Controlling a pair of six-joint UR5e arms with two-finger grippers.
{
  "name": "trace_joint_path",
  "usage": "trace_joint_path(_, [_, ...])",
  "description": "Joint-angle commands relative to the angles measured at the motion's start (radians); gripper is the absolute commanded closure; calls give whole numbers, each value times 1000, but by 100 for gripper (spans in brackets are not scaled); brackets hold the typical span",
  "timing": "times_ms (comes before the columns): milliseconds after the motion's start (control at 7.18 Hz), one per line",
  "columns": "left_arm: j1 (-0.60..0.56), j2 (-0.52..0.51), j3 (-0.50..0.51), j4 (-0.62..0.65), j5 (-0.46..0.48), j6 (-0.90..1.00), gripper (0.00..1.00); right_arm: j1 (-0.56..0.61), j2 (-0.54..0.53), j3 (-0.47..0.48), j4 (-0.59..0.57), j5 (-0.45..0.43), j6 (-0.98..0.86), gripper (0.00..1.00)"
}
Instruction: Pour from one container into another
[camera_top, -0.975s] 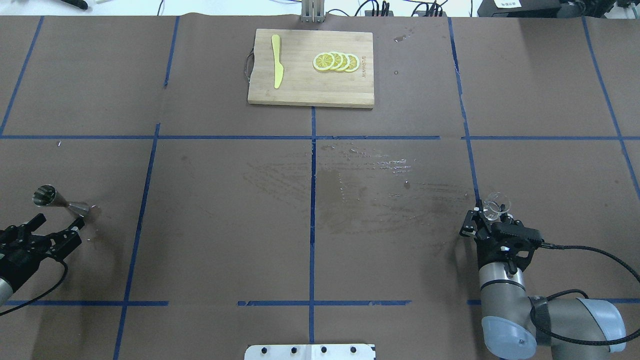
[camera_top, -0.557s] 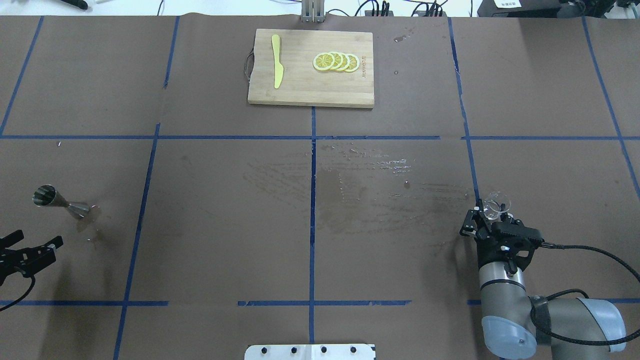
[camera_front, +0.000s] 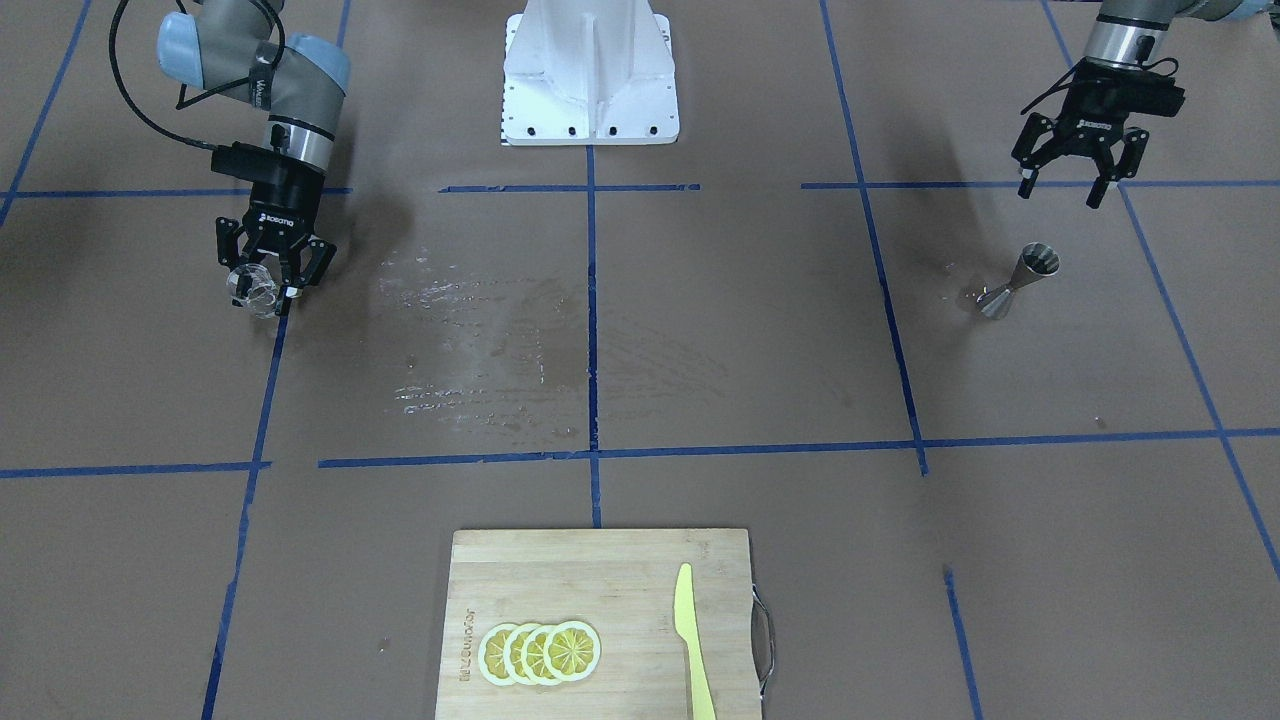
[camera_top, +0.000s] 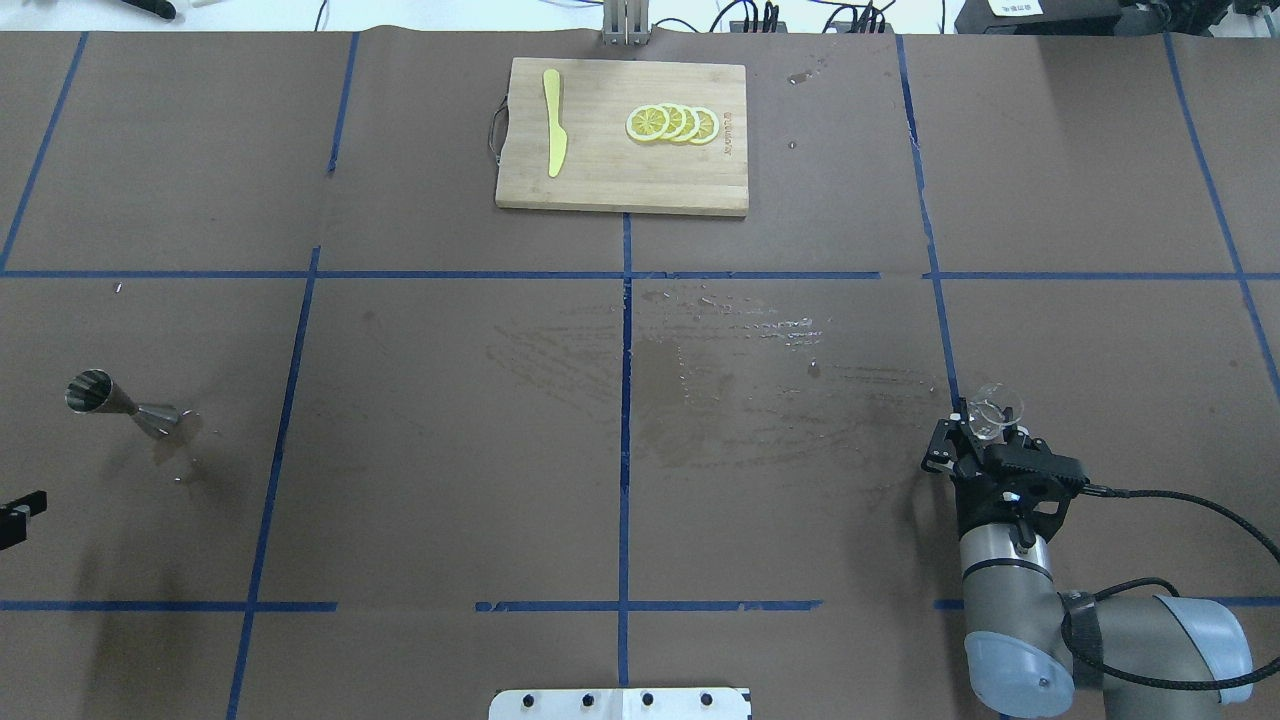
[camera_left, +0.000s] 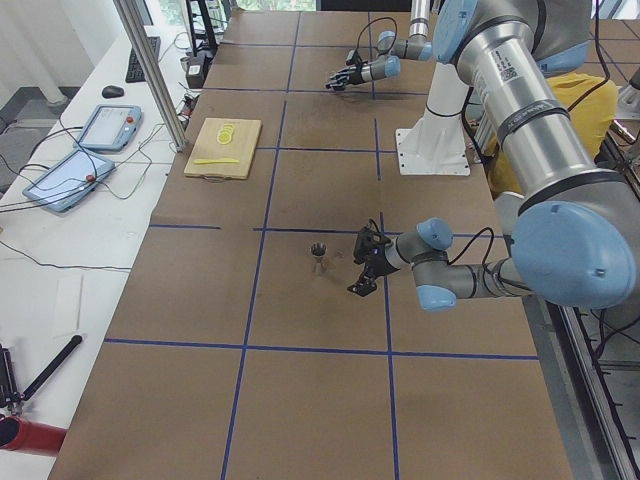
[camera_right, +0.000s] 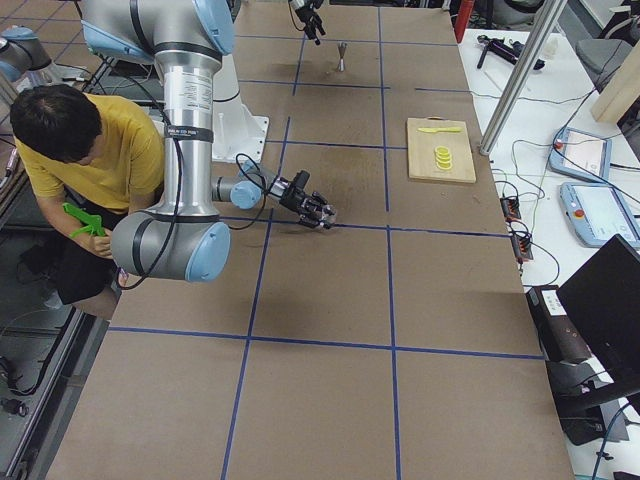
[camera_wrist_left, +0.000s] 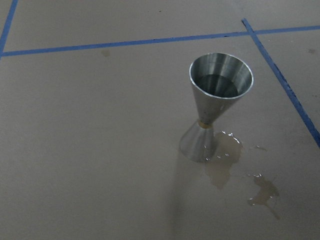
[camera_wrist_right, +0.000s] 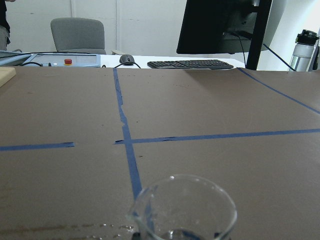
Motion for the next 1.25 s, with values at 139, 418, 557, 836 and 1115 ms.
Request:
trace_joint_path(139, [-384, -69, 18, -2, -274, 366, 1, -4, -1, 0, 1, -40, -4, 56])
trace_joint_path(418, [-405, -76, 24, -2, -411, 445, 1, -3, -17, -3, 4, -48, 8, 56])
trace_joint_path(557, [-441, -96, 24, -1, -487, 446, 1, -18, -21, -6, 18, -49, 22, 56])
trace_joint_path(836, [-611, -150, 65, 3, -776, 453, 1, -59, -33, -16, 69, -80, 19, 56])
trace_joint_path(1115, [-701, -164, 81, 9, -854, 451, 0, -73, -46, -16, 70, -82, 19, 53])
